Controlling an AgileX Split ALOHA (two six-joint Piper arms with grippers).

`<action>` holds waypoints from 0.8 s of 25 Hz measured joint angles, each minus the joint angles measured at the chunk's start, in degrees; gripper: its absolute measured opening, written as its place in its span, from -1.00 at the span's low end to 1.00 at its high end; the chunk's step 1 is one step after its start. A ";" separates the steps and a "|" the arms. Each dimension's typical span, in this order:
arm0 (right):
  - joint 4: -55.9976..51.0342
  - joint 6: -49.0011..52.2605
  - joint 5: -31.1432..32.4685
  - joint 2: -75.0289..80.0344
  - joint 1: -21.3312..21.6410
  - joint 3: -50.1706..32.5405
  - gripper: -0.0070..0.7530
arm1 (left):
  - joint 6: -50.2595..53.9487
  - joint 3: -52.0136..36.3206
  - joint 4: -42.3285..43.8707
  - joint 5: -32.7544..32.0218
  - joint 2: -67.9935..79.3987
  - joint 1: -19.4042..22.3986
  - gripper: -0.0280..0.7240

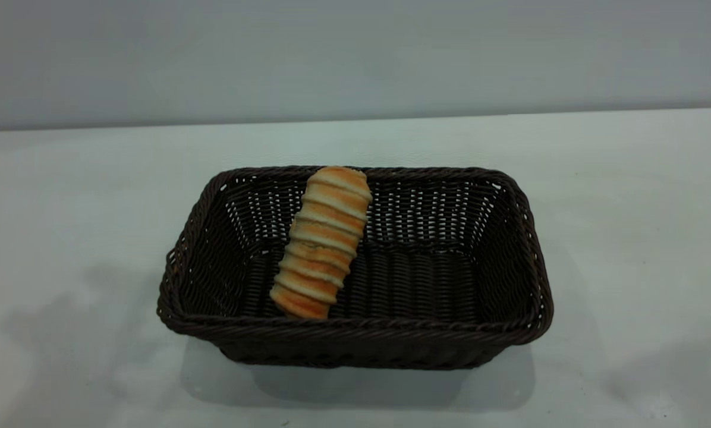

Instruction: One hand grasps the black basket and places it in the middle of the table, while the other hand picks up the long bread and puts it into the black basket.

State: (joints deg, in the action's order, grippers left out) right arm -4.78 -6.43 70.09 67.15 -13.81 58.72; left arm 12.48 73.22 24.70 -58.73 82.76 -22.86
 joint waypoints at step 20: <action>0.04 -1.23 0.33 -42.21 0.00 -19.63 0.54 | -8.09 -23.89 -14.70 -5.20 -46.98 0.00 0.58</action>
State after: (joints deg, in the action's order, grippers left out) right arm -4.74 -7.66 70.42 24.94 -13.81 39.09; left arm 4.39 49.33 10.01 -63.94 35.78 -22.86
